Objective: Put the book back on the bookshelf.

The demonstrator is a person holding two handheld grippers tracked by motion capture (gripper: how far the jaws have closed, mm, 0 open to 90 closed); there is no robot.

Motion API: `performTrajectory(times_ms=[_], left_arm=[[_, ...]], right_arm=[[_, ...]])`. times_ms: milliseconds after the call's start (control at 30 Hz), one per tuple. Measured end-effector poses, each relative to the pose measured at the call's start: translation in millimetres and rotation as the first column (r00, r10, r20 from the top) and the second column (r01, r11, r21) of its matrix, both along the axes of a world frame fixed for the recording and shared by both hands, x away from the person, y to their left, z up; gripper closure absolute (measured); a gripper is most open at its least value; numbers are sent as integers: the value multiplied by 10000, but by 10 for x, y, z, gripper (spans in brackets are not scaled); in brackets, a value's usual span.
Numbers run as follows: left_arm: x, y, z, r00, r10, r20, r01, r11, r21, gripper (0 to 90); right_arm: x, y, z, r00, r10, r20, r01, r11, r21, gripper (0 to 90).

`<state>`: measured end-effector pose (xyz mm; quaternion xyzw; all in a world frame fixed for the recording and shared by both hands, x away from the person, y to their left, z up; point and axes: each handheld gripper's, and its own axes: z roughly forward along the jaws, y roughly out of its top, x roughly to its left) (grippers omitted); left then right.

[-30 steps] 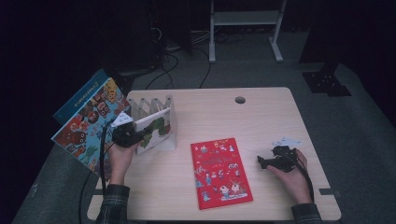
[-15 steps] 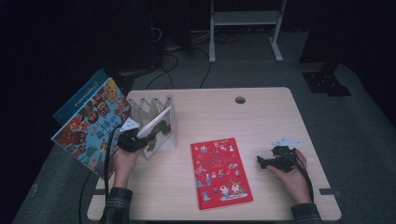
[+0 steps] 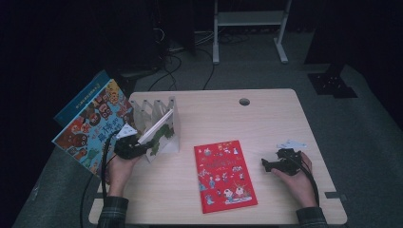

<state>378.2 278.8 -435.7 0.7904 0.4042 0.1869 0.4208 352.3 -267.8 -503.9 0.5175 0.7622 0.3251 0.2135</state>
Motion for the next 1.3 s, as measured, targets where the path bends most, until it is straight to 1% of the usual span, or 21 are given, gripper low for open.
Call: performTrajectory(times_ms=[33, 67, 200, 267, 367, 433, 500, 600, 733, 767, 800, 900, 933, 1000, 1100, 1300], left_arm=[[-22, 25, 5, 10000, -47, -17, 48, 9999, 95, 619], [-52, 51, 6, 10000, -56, -11, 56, 10000, 17, 619], [-125, 125, 8, 9998, -167, -113, 168, 9998, 143, 620], [-161, 153, 2, 9992, -293, -263, 300, 9992, 279, 649], [-184, 176, -24, 9978, -486, -446, 502, 9981, 352, 722], [-180, 179, -32, 9967, -584, -557, 593, 9981, 152, 730], [-185, 158, -23, 9964, -604, -598, 621, 9977, 260, 729], [-191, 97, -9, 9953, -719, -643, 746, 9964, 404, 724], [-190, -4, -6, 9930, -929, -726, 958, 9946, 388, 709], [-189, -32, -1, 9923, -1002, -729, 1038, 9935, 472, 703], [-187, -70, -3, 9922, -1028, -707, 1059, 9935, 419, 699], [-167, -168, -4, 9910, -1153, -685, 1184, 9920, 433, 682], [-157, -198, -2, 9901, -1219, -703, 1255, 9909, 494, 677], [-144, -264, -2, 9897, -1243, -704, 1279, 9906, 493, 666], [-127, -346, 3, 9889, -1318, -688, 1363, 9885, 657, 654], [-107, -464, 0, 9870, -1457, -680, 1501, 9865, 659, 626]], right_arm=[[0, 0, 0, 10000, 0, 2, 0, 10000, -1, 21], [-1, 0, 0, 10000, -6, 1, 6, 10000, -2, 21], [-6, 5, 0, 10000, -12, -16, 12, 10000, 8, 20], [-7, 6, 0, 10000, -11, -13, 11, 10000, 6, 21], [-7, 6, 0, 10000, -13, -15, 13, 10000, 8, 20], [-7, 6, 0, 10000, -13, -16, 13, 10000, 9, 20], [-7, 6, 0, 10000, -17, -14, 17, 10000, 9, 21], [-6, 7, 0, 10000, -18, 0, 18, 10000, 0, 20], [-6, 7, 0, 10000, -23, -2, 23, 10000, -1, 20], [-7, 8, 0, 10000, -25, -8, 25, 10000, 3, 20], [-7, 8, 0, 10000, -27, -7, 27, 10000, 3, 20], [-7, 8, 0, 10000, -28, -8, 28, 10000, 3, 20], [-6, 10, 0, 10000, -37, -6, 37, 10000, 8, 20], [-6, 11, 0, 10000, -41, -6, 41, 10000, 9, 20], [-6, 11, 0, 10000, -37, -4, 37, 10000, 6, 20], [-5, 16, 1, 10000, -28, -6, 28, 10000, -2, 21]])
